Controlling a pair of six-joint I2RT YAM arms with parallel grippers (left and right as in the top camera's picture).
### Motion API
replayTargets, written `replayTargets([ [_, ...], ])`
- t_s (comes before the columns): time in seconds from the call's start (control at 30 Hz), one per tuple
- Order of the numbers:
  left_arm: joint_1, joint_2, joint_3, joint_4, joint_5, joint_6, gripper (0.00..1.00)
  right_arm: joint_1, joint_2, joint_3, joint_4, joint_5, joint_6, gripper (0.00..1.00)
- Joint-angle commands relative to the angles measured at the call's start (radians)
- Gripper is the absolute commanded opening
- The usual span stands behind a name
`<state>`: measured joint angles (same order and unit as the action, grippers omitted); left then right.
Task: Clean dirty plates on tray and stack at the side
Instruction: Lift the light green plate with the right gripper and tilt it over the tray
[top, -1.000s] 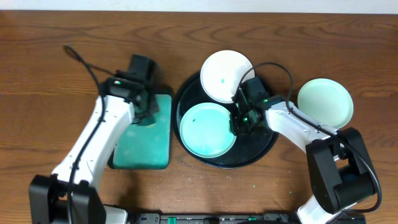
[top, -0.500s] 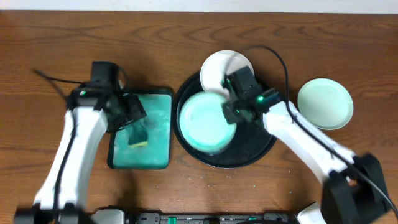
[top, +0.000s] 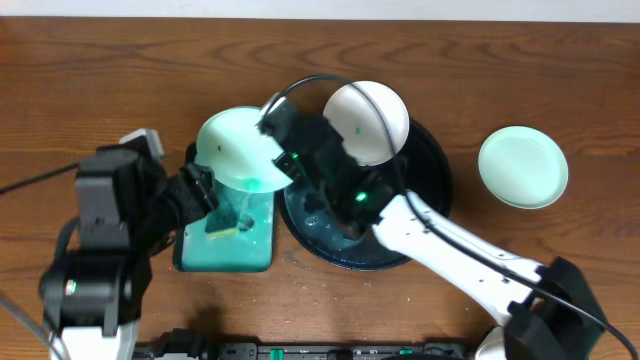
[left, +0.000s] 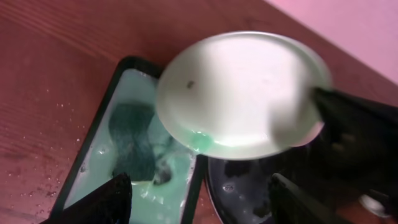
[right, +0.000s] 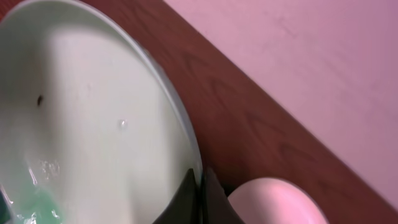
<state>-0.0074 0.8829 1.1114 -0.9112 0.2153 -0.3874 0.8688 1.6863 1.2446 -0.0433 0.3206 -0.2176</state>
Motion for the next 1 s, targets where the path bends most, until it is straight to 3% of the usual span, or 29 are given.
replayTargets([
  [0.0,0.005,-0.056,0.017,-0.011,0.009,0.013,0.70,0.053,0.014,0.003,0.042,0.159,-0.109,0.01],
  [0.37,0.005,-0.085,0.016,-0.035,0.009,0.013,0.70,0.169,0.013,0.003,0.238,0.435,-0.309,0.01],
  [0.97,0.005,-0.064,0.016,-0.035,0.009,0.013,0.71,0.180,0.013,0.003,0.256,0.439,-0.322,0.01],
])
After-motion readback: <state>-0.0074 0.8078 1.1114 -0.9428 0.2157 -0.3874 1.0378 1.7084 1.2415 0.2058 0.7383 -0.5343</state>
